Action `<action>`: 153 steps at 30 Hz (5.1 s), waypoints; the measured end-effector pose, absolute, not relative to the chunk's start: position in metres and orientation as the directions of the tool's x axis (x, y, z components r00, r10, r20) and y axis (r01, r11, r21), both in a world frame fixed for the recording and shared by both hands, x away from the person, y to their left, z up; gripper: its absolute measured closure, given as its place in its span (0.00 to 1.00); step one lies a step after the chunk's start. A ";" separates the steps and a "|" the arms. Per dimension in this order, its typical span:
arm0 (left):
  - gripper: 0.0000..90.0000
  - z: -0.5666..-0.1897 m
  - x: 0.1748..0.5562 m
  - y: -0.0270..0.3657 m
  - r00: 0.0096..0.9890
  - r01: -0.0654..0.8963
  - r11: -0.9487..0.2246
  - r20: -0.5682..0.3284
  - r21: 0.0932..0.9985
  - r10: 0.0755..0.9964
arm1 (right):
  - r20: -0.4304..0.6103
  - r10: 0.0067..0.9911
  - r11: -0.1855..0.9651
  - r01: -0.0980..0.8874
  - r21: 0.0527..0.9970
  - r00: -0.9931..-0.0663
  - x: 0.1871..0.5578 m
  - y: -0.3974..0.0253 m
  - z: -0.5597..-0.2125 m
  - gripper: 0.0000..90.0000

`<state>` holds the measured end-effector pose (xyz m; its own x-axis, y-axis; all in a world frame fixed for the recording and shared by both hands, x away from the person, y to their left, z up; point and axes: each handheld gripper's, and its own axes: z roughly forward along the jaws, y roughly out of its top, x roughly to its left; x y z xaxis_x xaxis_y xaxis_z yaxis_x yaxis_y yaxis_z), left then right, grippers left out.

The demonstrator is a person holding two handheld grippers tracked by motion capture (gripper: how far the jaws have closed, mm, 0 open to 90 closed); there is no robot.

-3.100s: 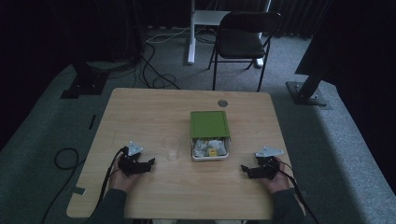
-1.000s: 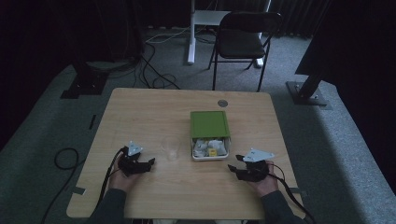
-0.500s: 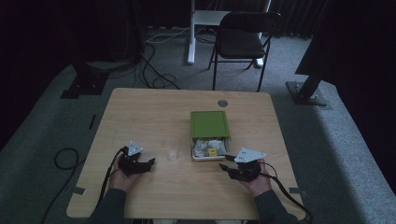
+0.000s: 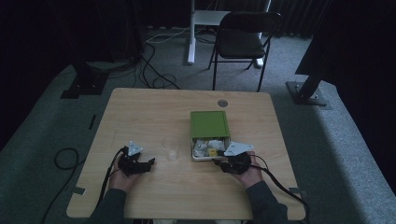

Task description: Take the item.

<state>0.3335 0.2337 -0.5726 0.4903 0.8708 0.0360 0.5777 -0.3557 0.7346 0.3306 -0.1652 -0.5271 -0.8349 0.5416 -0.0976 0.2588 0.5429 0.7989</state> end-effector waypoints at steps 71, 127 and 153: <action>0.28 -0.573 0.333 0.234 0.489 0.578 -0.355 0.037 0.734 0.872 | -0.251 0.608 0.582 0.207 0.787 -0.753 0.316 -0.146 -0.525 0.69; 0.28 -0.573 0.333 0.233 0.487 0.579 -0.354 0.036 0.734 0.872 | -0.250 0.599 0.458 0.070 0.886 -0.760 0.287 -0.161 -0.458 1.00; 0.28 -0.573 0.333 0.233 0.486 0.579 -0.352 0.035 0.735 0.873 | -0.232 0.533 0.408 0.007 0.913 -0.814 0.276 -0.146 -0.435 1.00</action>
<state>0.3330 0.2333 -0.5727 0.4861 0.8732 0.0347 0.5793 -0.3517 0.7353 0.2756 -0.1457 -0.4353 -0.8139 0.5329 -0.2315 0.0074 0.4079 0.9130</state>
